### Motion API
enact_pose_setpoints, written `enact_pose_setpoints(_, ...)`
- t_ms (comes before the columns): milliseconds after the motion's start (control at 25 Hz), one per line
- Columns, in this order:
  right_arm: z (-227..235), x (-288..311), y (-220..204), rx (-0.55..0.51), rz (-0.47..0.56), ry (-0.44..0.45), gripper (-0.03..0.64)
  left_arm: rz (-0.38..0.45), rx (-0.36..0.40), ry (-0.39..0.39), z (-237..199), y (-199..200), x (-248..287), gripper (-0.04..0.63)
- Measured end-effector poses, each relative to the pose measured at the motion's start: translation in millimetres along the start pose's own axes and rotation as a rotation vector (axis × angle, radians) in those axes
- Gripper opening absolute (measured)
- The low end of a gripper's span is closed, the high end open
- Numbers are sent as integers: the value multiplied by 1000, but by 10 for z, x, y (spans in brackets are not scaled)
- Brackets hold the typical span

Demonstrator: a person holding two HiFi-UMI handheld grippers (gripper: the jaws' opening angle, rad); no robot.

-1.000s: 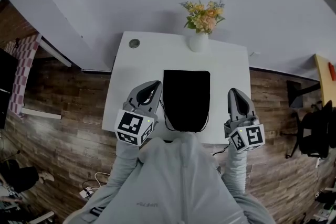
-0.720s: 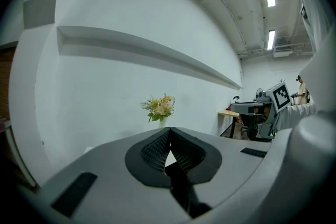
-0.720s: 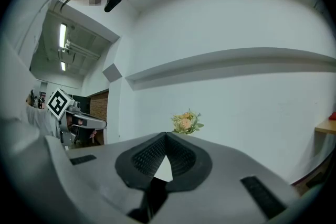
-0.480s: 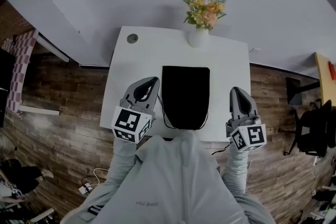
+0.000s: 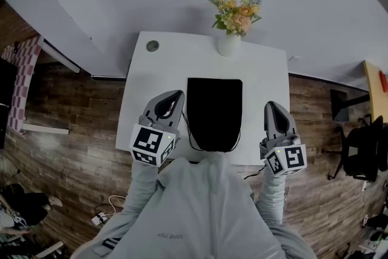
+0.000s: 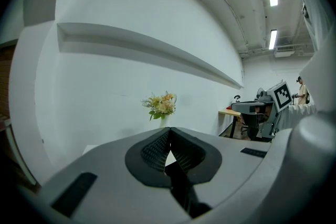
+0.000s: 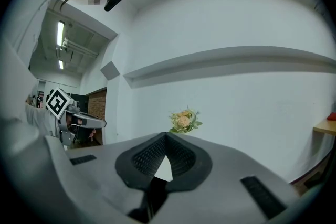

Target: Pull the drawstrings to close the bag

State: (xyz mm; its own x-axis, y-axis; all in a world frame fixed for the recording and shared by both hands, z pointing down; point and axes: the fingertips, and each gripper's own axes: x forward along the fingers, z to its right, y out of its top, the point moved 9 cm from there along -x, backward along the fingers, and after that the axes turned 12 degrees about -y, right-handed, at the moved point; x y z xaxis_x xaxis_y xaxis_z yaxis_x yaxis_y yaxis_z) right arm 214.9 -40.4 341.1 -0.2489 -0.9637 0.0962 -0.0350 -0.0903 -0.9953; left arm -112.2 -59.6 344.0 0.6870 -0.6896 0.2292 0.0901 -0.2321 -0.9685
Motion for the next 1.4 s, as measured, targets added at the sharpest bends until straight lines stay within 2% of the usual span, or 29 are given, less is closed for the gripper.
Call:
enact_pose_setpoints(480, 21, -22, -8, 12, 4, -31, 21, 4, 1, 0, -34, 13, -58, 25)
enact_pose_setpoints(680, -9, -15, -40, 12, -30, -20, 21, 8, -3, -1, -28, 8, -77, 25)
enact_pose_setpoints(960, -15, -76, -17, 64, -6, -25, 21, 10, -6, -4, -20, -3, -106, 25)
enact_pose_setpoints(1400, -17, -136, -8, 48, -11, -26, 21, 14, -6, -19, 13, -6, -125, 25)
